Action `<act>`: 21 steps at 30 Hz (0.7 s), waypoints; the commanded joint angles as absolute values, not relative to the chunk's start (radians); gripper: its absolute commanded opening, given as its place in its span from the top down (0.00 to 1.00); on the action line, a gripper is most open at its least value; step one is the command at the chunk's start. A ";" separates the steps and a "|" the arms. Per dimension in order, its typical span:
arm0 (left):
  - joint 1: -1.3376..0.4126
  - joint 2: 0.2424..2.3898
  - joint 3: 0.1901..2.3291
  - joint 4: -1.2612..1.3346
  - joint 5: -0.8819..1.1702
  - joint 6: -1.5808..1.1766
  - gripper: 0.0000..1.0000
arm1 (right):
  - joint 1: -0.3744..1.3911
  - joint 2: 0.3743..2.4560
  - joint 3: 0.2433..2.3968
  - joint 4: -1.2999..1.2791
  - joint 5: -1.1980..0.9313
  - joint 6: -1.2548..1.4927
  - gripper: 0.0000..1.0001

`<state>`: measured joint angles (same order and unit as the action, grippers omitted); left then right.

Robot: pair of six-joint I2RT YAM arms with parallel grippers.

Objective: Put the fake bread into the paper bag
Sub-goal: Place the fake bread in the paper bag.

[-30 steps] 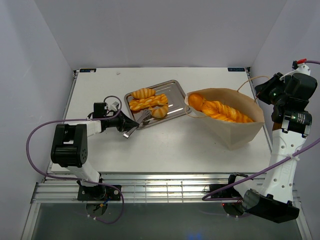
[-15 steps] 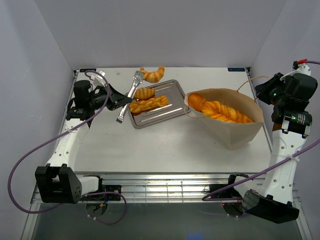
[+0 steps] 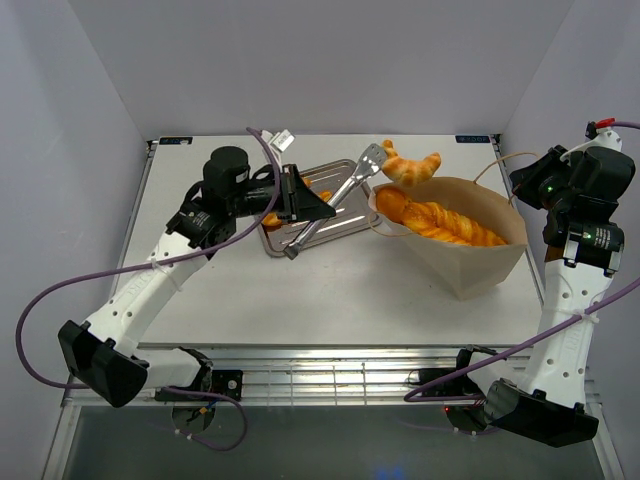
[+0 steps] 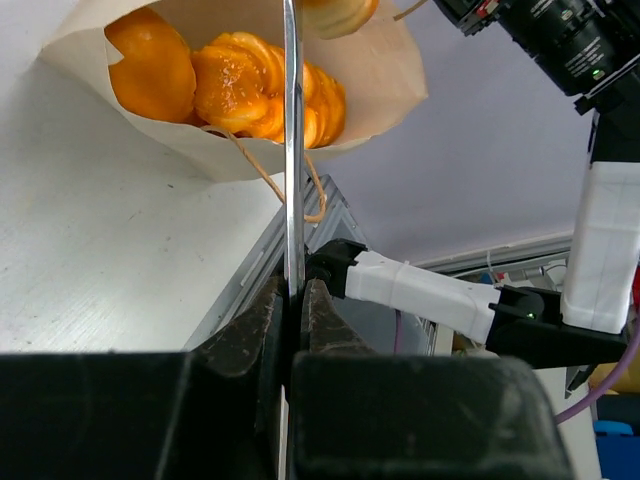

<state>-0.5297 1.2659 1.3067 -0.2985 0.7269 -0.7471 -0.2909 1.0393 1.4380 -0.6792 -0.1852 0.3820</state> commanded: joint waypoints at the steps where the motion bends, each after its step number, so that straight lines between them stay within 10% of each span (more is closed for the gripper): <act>1: -0.603 1.244 1.318 -0.316 0.637 -0.727 0.93 | -0.295 1.014 1.477 -0.611 -0.181 0.383 0.92; 10: -0.804 1.356 1.361 -0.311 0.542 -0.721 0.92 | -0.295 1.009 1.471 -0.606 -0.187 0.390 0.92; 21: -0.836 1.499 1.443 -0.256 0.569 -0.732 0.53 | -0.295 1.006 1.483 -0.615 -0.178 0.380 0.92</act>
